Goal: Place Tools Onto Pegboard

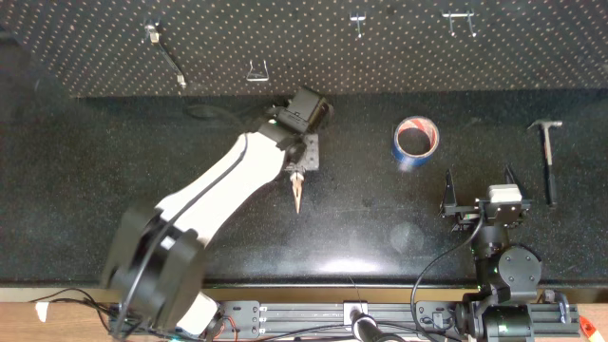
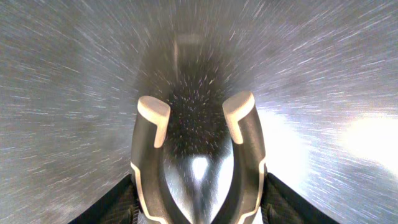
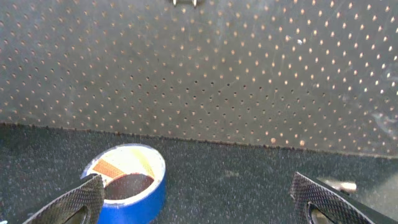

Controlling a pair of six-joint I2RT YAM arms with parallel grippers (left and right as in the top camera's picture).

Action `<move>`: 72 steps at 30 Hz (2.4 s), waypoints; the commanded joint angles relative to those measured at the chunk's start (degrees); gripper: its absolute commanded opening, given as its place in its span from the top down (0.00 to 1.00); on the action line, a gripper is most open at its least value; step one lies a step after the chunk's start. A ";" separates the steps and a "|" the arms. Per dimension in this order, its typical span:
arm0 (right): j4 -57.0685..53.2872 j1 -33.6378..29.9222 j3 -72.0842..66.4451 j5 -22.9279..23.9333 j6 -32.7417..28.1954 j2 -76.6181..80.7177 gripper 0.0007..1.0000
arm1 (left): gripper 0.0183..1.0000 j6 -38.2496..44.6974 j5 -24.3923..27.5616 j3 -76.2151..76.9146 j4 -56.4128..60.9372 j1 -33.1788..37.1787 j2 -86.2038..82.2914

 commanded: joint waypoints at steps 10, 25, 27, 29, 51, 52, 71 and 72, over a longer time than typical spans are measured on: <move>-0.13 -0.09 -0.24 -0.37 -0.57 -0.44 0.03 | 0.99 28.70 -28.72 0.33 52.35 8.07 -15.72; -0.13 -0.09 -0.24 -0.37 -0.57 -0.44 0.03 | 0.99 28.41 -26.67 0.33 50.82 8.00 -7.96; -0.13 -0.09 -0.24 -0.37 -0.57 -0.44 0.03 | 0.99 28.41 -25.86 0.07 50.51 8.00 -7.96; -0.13 -0.09 -0.24 -0.37 -0.57 -0.44 0.03 | 0.99 28.41 -25.86 -0.72 50.62 8.00 -7.96; -0.13 -0.09 -0.24 -0.37 -0.57 -0.44 0.03 | 0.99 22.38 -9.20 -18.10 78.49 12.13 -14.10; -0.13 -0.09 -0.24 -0.37 -0.57 -0.44 0.03 | 0.99 22.38 -9.20 -18.10 78.49 12.13 -13.46; -0.13 -0.09 -0.24 -0.37 -0.57 -0.44 0.03 | 0.99 26.05 -16.90 -18.10 84.43 13.27 -8.11; -0.13 -0.09 -0.24 -0.37 -0.57 -0.44 0.03 | 0.99 26.05 -16.90 -18.10 85.20 13.27 -7.39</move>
